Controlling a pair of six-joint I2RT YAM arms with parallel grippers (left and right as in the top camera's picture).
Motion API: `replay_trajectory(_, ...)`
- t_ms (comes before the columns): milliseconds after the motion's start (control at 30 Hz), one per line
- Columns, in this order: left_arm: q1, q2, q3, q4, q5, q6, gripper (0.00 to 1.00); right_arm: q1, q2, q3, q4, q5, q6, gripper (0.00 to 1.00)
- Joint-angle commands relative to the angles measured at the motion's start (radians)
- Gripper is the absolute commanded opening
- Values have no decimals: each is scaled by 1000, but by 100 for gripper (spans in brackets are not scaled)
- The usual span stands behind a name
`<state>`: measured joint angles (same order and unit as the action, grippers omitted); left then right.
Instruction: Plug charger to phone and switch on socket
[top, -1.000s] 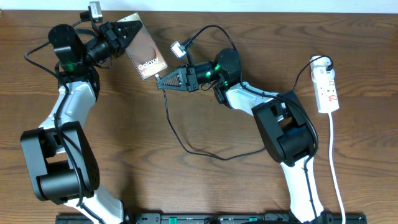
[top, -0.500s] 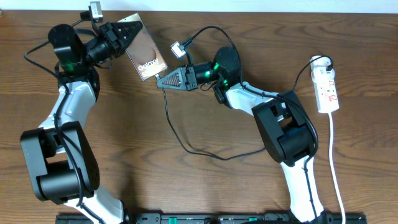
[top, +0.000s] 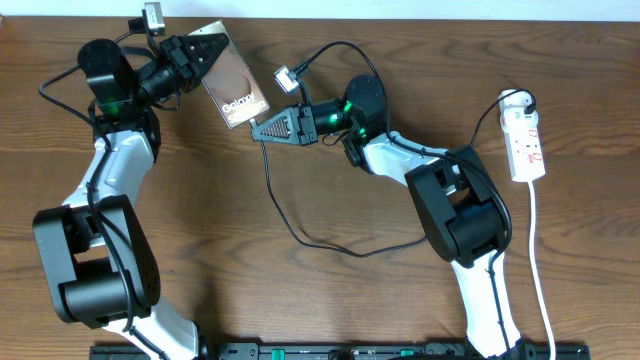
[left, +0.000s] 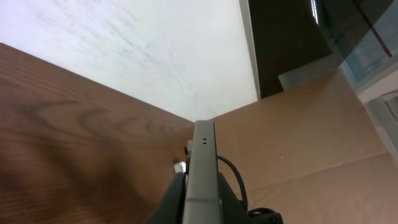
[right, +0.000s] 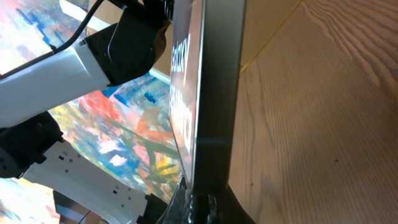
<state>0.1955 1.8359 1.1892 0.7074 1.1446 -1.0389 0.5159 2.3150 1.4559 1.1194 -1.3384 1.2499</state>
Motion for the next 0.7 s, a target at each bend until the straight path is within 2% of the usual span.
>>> replay_trajectory(0,3,-20,6,13,-10,18,8,-4,-9,17,2,-7,6,1)
replay_trajectory(667,2,-20,6,13,21,71,7,3,-9,17,3,-16,2,1)
